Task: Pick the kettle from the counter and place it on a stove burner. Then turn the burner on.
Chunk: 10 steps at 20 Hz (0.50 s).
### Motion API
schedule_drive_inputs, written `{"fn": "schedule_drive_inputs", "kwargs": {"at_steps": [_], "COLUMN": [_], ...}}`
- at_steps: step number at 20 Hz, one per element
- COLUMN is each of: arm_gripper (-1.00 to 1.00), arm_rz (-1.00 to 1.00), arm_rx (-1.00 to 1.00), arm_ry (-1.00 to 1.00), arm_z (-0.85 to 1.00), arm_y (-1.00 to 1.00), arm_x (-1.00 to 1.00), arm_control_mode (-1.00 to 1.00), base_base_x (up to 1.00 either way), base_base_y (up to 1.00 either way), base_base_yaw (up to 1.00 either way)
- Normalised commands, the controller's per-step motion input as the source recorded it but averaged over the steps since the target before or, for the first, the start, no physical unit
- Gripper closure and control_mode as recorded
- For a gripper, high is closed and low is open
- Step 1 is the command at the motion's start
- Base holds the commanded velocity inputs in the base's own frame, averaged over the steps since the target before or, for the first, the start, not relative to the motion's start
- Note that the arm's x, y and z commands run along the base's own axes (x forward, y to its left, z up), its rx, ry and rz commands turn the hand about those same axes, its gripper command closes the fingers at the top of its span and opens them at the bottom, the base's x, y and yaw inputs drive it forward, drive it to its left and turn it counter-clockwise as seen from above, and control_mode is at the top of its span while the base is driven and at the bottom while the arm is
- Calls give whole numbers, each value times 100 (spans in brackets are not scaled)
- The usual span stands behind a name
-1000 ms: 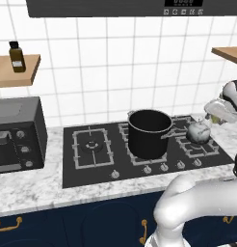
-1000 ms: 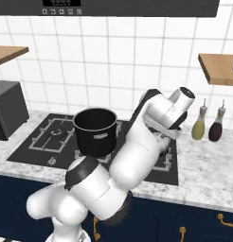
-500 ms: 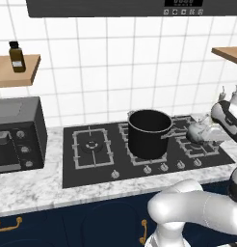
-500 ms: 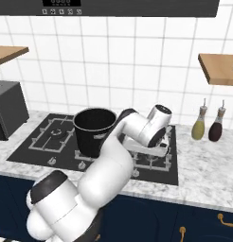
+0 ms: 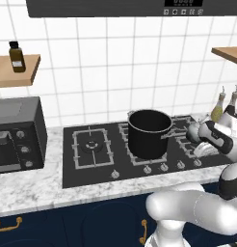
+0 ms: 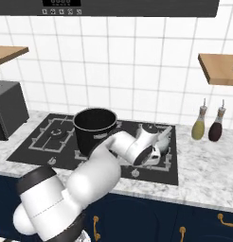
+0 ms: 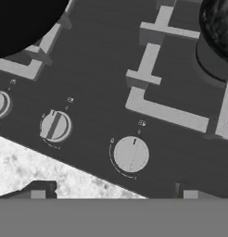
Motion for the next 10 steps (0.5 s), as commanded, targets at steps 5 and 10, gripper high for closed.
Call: {"fn": "schedule_drive_inputs", "kwargs": {"at_steps": [5,10], "arm_gripper": [-100,-100], "arm_rz": [-2,-4], "arm_rx": [0,1], "arm_ry": [0,3], "arm_z": [-12,-23], "arm_y": [-3,0], "arm_x": [8,0], "arm_control_mode": [-100,-100], "base_base_x": [0,0], "base_base_y": [0,0], "base_base_yaw": [0,0]}}
